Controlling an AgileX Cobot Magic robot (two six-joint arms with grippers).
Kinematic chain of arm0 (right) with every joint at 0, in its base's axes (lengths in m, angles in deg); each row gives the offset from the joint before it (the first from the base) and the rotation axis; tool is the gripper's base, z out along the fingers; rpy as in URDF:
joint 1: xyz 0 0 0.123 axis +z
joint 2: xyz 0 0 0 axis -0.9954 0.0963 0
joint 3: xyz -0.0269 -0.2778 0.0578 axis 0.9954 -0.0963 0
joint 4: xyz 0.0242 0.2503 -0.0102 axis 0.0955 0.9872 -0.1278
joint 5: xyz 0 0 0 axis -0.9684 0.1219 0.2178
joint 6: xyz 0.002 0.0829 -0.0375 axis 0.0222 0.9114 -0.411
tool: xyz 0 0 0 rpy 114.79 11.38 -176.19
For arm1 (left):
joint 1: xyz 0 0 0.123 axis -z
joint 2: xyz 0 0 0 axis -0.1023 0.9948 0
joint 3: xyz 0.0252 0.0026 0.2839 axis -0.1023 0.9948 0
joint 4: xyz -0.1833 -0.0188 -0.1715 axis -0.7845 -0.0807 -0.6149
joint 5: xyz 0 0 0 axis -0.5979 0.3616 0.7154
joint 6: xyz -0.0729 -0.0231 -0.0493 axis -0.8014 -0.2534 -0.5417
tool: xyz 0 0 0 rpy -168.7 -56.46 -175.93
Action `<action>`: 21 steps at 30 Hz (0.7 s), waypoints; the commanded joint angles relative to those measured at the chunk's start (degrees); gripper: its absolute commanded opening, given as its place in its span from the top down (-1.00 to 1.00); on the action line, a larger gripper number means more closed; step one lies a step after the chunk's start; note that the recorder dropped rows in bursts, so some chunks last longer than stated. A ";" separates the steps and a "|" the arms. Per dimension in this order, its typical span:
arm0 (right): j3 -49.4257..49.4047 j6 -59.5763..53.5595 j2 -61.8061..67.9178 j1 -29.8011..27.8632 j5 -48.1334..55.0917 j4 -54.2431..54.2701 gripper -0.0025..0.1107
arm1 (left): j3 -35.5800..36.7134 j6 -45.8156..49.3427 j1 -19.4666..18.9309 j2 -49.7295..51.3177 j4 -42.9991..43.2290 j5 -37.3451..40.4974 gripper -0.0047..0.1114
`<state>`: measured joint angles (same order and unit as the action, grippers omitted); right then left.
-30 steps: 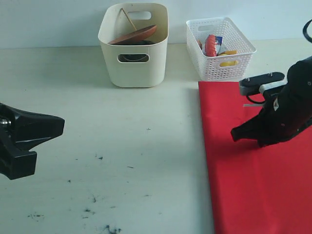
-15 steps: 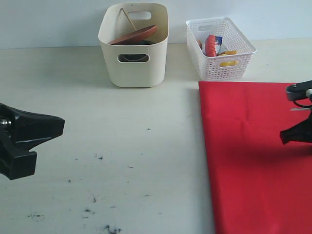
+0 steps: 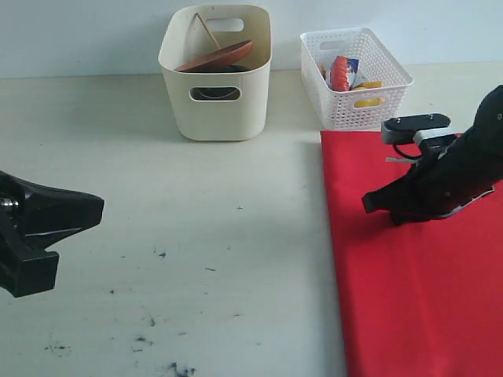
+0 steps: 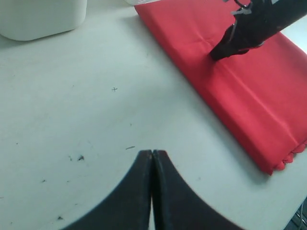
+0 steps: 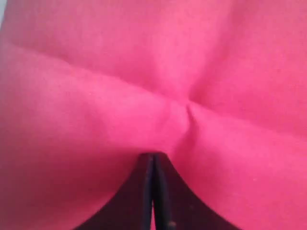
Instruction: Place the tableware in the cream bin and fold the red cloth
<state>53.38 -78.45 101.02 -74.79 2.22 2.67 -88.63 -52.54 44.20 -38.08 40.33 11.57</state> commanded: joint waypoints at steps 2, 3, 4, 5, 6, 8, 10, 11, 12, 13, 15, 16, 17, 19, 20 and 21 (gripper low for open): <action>-0.65 18.30 2.20 -8.02 4.12 -23.19 0.96 | 0.17 -0.14 -0.07 -0.33 0.36 0.36 0.88; -0.65 19.85 2.20 -9.44 4.22 -24.89 0.96 | 0.17 -0.14 -0.07 -0.33 0.36 0.36 0.88; -0.65 20.83 2.20 -10.82 4.09 -26.50 0.96 | 0.17 -0.14 -0.07 -0.33 0.36 0.48 0.88; -0.65 21.06 2.20 -12.09 3.51 -27.53 0.96 | 0.17 -0.14 -0.07 -0.33 0.36 0.48 0.88; -0.51 21.06 2.20 -12.93 2.93 -27.55 0.96 | 0.17 -0.14 -0.07 -0.33 0.36 0.63 0.88; -0.38 21.06 2.09 -14.36 1.76 -27.39 0.96 | 0.17 -0.14 -0.07 -0.33 0.36 0.75 0.88; 0.12 21.06 1.39 -14.53 1.63 -26.04 0.96 | 0.17 -0.14 -0.07 -0.33 0.36 0.75 0.88; 0.12 21.06 0.45 -14.53 1.23 -25.15 0.96 | 0.17 -0.14 -0.07 -0.33 0.36 0.75 0.88; 0.12 21.06 -0.77 -14.53 1.02 -24.26 0.96 | 0.17 -0.14 -0.07 -0.33 0.36 0.75 0.88; 0.22 21.06 -2.31 -14.42 1.01 -23.30 0.96 | 0.17 -0.14 -0.07 -0.33 0.36 0.75 0.88; 0.22 21.06 -5.77 -14.42 1.31 -22.47 0.96 | 0.17 -0.14 -0.07 -0.33 0.61 0.75 0.88; 0.10 21.83 -7.92 -14.42 1.61 -22.47 0.96 | 0.17 -0.14 -0.07 -0.33 0.61 0.75 0.88; -0.16 22.82 -10.02 -14.42 1.61 -22.63 0.96 | 0.17 -0.14 -0.07 -0.33 0.61 0.75 0.88; -0.91 25.82 -13.12 -14.53 1.47 -25.23 0.96 | 0.17 -0.14 -0.07 -0.33 0.61 0.87 0.88; -1.36 28.61 -14.28 -14.70 1.47 -26.96 0.96 | 0.17 -0.14 -0.07 -0.33 0.61 0.87 0.88; -1.97 31.48 -14.82 -15.06 1.47 -28.72 0.96 | 0.17 -0.14 -0.07 -0.33 0.61 1.02 0.88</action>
<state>52.82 -52.78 88.87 -88.93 3.66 -22.29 -88.63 -52.65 44.20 -38.08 40.57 12.22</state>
